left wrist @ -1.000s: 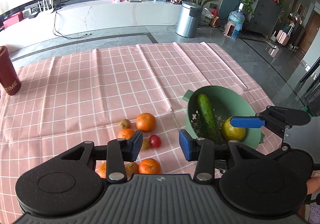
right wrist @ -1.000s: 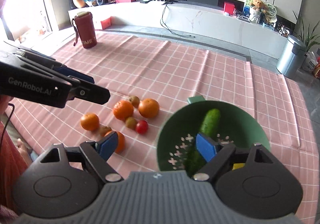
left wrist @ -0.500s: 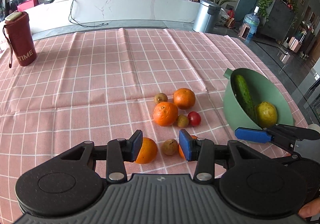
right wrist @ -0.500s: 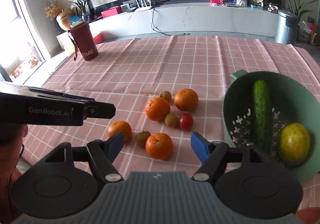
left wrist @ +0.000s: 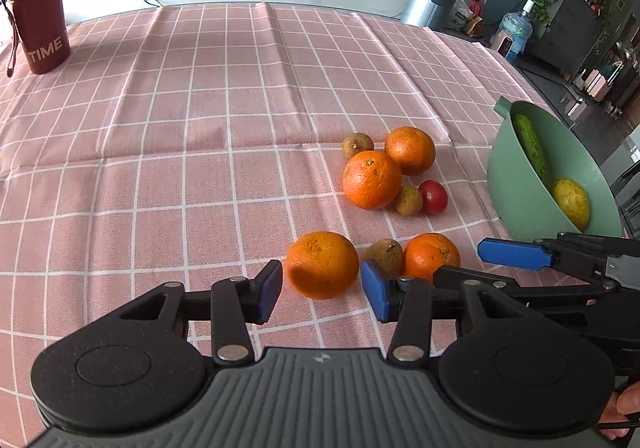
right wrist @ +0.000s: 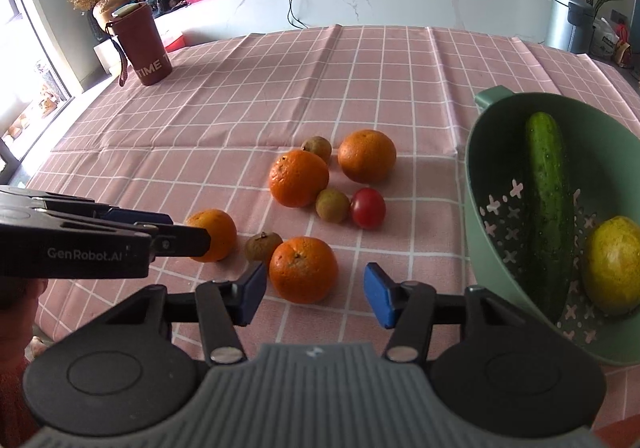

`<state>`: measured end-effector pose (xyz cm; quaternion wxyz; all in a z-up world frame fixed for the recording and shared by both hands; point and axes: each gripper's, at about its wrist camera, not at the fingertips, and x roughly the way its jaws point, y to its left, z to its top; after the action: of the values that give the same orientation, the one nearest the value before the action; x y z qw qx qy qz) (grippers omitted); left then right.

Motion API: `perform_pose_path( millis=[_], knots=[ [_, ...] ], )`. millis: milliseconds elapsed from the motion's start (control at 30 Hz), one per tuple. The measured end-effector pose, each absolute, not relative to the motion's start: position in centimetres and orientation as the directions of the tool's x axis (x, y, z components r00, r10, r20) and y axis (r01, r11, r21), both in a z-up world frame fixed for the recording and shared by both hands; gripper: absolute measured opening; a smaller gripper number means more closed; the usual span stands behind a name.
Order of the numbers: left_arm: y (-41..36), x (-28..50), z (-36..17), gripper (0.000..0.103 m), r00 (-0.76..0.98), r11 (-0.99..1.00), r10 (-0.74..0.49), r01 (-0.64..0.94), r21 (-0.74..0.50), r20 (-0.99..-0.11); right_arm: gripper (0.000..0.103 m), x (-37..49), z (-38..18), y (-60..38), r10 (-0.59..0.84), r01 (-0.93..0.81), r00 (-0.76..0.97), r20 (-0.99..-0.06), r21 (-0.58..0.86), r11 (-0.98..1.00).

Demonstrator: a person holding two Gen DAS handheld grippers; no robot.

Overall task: Organize fruits
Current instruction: 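Grasp an orange with the left gripper while the right gripper grasps another orange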

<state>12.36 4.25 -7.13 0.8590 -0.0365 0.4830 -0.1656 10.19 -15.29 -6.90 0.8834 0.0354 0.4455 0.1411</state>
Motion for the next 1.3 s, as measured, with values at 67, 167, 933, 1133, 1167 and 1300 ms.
perform_pose_path(
  millis=[67, 167, 933, 1133, 1167, 1300],
  knots=[
    [4.2, 12.7, -7.5, 0.055, 0.467, 0.941, -0.325, 0.25, -0.229, -0.823, 0.052, 10.4, -7.1, -15.2, 0.278, -0.215, 0.559, -0.781, 0.187, 0.958],
    [4.0, 13.1, -7.8, 0.055, 0.463, 0.938, -0.331, 0.255, -0.234, -0.822, 0.052, 10.7, -7.4, -14.9, 0.291, -0.229, 0.549, -0.784, 0.194, 0.954],
    [3.8, 12.5, -7.5, 0.049, 0.474, 0.934, -0.344, 0.26, -0.245, -0.81, 0.038, 11.4, -8.0, -14.6, 0.326, -0.239, 0.525, -0.786, 0.231, 0.943],
    [3.1, 11.1, -4.8, 0.049, 0.52, 0.935, -0.342, 0.27, -0.229, -0.783, 0.038, 10.1, -6.6, -15.2, 0.339, -0.249, 0.56, -0.756, 0.237, 0.939],
    [2.8, 10.9, -4.3, 0.049, 0.523, 0.932, -0.35, 0.275, -0.234, -0.778, 0.038, 9.8, -6.2, -15.4, 0.345, -0.25, 0.566, -0.749, 0.243, 0.937],
    [1.3, 10.3, -2.2, 0.049, 0.528, 0.915, -0.391, 0.308, -0.259, -0.754, 0.038, 8.7, -4.3, -17.1, 0.37, -0.243, 0.581, -0.725, 0.279, 0.929]
  ],
)
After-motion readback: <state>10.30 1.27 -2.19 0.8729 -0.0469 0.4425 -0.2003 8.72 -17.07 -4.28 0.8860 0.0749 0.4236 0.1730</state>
